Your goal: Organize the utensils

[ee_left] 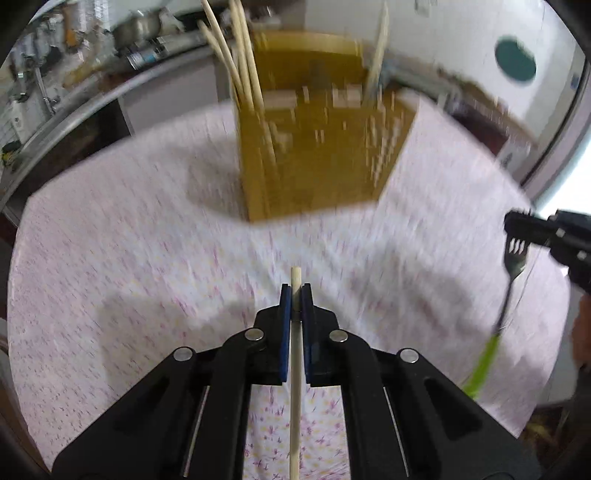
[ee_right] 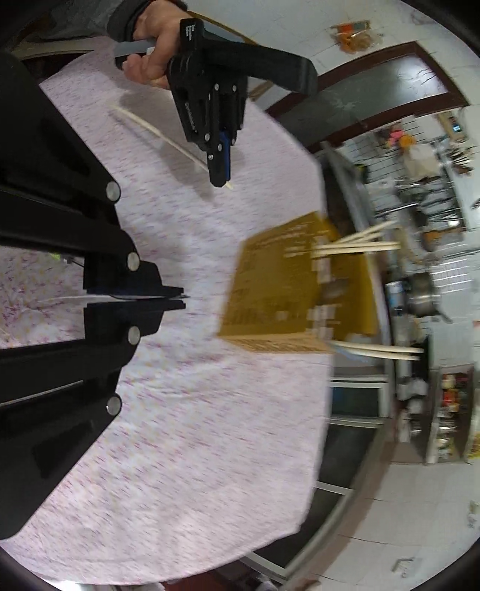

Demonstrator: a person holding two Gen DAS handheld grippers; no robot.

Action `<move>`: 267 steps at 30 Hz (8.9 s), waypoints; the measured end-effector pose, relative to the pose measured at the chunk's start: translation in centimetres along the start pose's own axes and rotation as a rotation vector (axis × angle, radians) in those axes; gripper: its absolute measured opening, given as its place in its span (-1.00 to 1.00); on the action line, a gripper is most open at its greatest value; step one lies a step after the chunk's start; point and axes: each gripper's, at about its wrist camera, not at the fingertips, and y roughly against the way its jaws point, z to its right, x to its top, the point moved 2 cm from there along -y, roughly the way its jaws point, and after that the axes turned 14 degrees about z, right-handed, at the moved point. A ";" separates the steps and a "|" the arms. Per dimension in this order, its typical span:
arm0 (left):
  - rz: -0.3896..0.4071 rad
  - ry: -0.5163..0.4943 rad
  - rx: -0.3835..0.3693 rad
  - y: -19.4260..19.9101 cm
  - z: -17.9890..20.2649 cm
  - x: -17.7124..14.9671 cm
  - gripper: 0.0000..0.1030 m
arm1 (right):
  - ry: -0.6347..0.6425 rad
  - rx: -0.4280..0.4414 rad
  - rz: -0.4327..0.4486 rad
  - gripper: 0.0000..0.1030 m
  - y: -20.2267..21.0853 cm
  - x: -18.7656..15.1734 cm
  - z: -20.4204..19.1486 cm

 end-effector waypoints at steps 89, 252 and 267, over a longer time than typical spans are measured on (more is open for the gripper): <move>0.712 -0.016 0.320 5.3 -1.6 5.2 0.67 | 0.047 -0.080 0.637 0.17 1.5 14.3 1.1; 0.738 0.056 0.539 13.1 1.3 -13.1 0.91 | 0.027 -0.244 0.545 0.92 4.9 -8.7 0.1; 0.736 0.058 0.535 13.3 0.9 -13.3 0.91 | 0.027 -0.244 0.545 0.92 4.9 -8.7 0.1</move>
